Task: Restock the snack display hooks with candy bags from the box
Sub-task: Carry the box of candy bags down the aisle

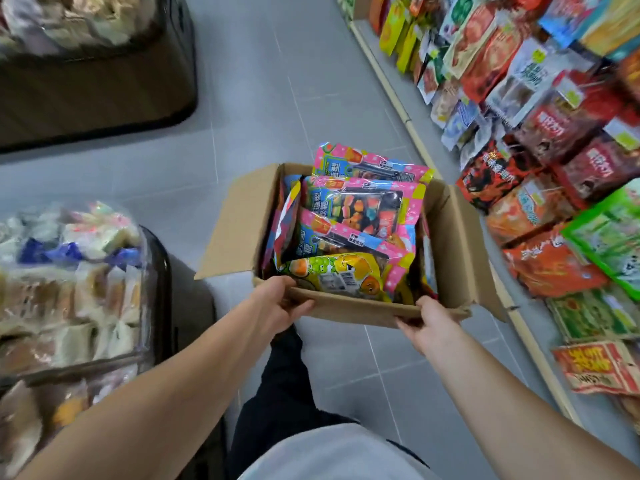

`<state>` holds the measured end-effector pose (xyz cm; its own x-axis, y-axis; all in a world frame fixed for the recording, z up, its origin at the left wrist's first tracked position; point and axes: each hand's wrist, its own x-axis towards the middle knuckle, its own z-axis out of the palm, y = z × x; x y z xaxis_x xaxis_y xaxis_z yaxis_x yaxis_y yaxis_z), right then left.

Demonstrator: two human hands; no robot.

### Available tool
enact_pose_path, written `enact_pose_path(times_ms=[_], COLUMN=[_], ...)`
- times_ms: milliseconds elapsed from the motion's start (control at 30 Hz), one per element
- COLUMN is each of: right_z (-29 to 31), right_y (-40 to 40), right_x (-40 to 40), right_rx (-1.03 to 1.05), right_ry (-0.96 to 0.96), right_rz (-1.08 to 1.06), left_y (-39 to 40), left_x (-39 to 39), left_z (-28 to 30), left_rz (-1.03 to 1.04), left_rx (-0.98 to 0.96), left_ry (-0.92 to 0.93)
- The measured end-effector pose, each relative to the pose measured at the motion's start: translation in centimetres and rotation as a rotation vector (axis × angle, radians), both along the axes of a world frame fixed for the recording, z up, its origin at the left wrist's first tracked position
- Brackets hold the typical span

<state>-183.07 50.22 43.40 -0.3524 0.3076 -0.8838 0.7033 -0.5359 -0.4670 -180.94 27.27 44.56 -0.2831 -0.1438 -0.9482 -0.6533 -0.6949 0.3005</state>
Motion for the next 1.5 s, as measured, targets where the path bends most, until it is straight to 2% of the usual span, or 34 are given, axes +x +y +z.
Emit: enact_pose_path(times_ms=[267, 467, 833, 1067, 1500], right_z=[-1.0, -0.7, -5.7, -6.9, -10.6], right_y=[-8.7, -12.2, -12.9, -13.1, -20.5], right_x=[-18.8, -31.0, -54.2, -65.1, -86.8], right_rx=[-0.009, -0.038, -0.054, -0.071, -0.082], right_ry=[-0.008, -0.037, -0.095, -0.147, -0.184], right_rz=[-0.122, -0.223, -0.398, -0.538, -0.834], left_y=[-9.2, -12.8, -12.7, -12.0, -15.0], left_x=[-22.1, -36.5, -64.6, -78.1, -105.9], left_z=[-0.6, 0.5, -3.9, -4.6, -9.2], left_rz=[-0.186, -0.288, -0.495, -0.564, -0.832], left_rx=[-0.008, -0.020, -0.055, -0.048, -0.019], left_ry=[-0.013, -0.027, -0.041, -0.104, -0.162])
